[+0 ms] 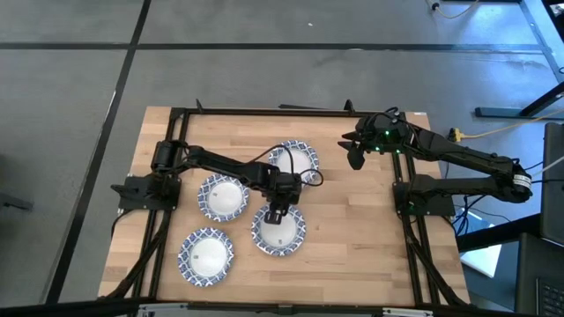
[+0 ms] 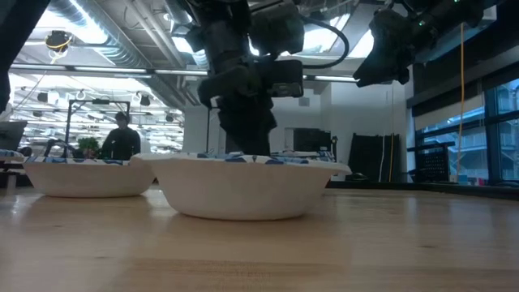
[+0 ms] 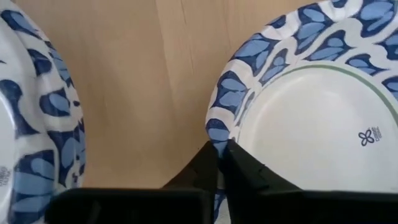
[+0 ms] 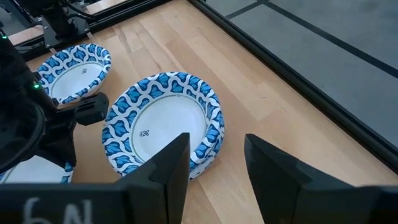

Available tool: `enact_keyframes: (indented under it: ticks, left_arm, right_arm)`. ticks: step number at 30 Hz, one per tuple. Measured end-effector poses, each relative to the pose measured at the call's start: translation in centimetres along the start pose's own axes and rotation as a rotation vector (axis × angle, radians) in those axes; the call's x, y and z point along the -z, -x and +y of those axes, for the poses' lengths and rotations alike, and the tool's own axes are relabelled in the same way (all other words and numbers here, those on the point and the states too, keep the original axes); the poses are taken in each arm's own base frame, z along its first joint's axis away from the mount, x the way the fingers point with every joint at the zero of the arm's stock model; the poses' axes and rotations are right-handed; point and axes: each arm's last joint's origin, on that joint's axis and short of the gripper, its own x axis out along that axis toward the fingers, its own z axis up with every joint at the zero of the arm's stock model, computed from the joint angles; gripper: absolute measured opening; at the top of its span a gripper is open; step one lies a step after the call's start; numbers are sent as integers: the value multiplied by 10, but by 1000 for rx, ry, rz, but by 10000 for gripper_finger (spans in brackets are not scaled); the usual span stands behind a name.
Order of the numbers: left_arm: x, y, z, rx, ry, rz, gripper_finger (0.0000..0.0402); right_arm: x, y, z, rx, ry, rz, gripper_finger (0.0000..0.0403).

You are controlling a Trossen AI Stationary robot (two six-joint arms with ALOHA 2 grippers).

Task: Nest bowls inside each other
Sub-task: Stack the right bowl on top of the bowl on the table

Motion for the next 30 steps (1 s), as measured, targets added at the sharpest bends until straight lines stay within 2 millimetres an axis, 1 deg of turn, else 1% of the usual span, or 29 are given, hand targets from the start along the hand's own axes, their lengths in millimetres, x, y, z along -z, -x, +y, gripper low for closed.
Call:
enact_keyframes:
  ticks: [4, 8, 13, 18, 21, 24, 27, 30]
  left_arm:
    - [2, 0, 0, 1, 26, 16, 7]
    - [2, 6, 1, -34, 20, 23, 3]
    - [3, 28, 7, -60, 22, 14, 2]
    - [1, 55, 16, -68, 32, -54, 1]
    - [0, 70, 24, -52, 53, -109, 1]
    - [-1, 83, 36, -47, 127, -180, 0]
    - [-2, 95, 53, -74, 215, -253, 0]
    - [0, 99, 74, -109, 286, -301, 0]
  right_arm:
    - [0, 0, 0, 0, 0, 0, 154]
    - [0, 0, 0, 0, 0, 0, 154]
    - [0, 0, 0, 1, 0, 1, 154]
    - [0, 0, 0, 1, 2, 0, 154]
    - [0, 0, 0, 1, 5, 0, 154]
    - [0, 0, 0, 1, 7, 0, 154]
    - [0, 0, 0, 1, 8, 0, 154]
    - [0, 0, 0, 1, 3, 0, 154]
